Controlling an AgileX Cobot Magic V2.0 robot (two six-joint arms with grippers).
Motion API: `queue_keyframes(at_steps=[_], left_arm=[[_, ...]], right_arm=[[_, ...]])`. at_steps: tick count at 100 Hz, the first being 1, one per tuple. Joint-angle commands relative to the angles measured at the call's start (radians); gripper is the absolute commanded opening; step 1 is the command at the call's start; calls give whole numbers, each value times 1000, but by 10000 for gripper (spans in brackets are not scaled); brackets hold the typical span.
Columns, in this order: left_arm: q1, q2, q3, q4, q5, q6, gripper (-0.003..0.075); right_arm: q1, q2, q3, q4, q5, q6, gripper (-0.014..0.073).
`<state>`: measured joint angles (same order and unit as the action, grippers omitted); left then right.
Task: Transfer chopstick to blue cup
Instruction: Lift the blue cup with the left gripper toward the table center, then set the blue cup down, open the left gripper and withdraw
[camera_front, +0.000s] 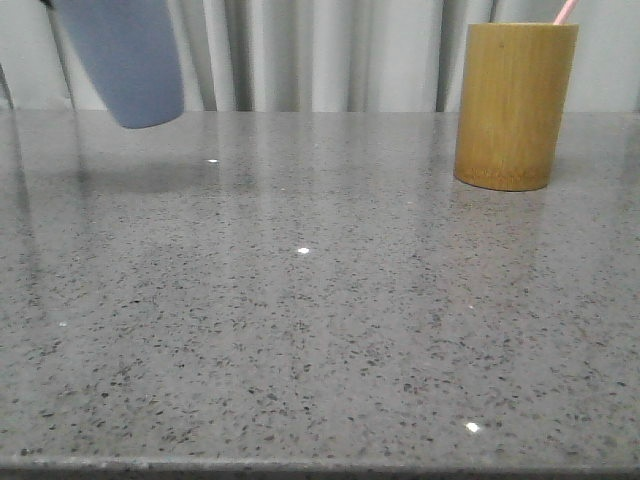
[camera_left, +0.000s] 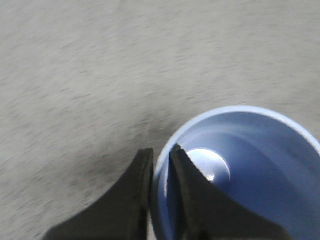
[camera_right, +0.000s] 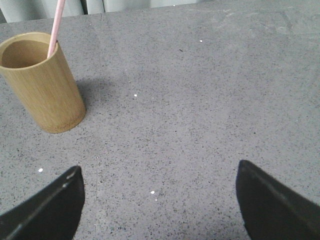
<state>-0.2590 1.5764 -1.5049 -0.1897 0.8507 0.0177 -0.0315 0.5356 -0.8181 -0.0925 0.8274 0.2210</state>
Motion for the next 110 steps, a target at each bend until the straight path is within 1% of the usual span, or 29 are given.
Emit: queue_keyframes(at_steps=[1, 21, 43, 63, 100, 106, 110], left_arm=[[-63, -14, -68, -16, -43, -3, -19], [-160, 82, -158, 19, -32, -3, -19], [-209, 169, -204, 59, -5, -3, -19], [-222, 211, -206, 69, -2, -3, -19], [-226, 213, -209, 50, 11, -3, -16], [-226, 213, -215, 40, 19, -3, 0], [-226, 213, -224, 36, 20, -3, 31]], right_arm=[[1, 12, -32, -11, -69, -12, 615], [1, 12, -32, -11, -69, -12, 615], [1, 12, -32, -12, -70, -12, 615], [1, 12, -32, -12, -70, -12, 615], [1, 12, -32, -12, -70, -12, 615], [1, 12, -32, -12, -70, -12, 615], [1, 12, -32, -12, -70, -12, 615]])
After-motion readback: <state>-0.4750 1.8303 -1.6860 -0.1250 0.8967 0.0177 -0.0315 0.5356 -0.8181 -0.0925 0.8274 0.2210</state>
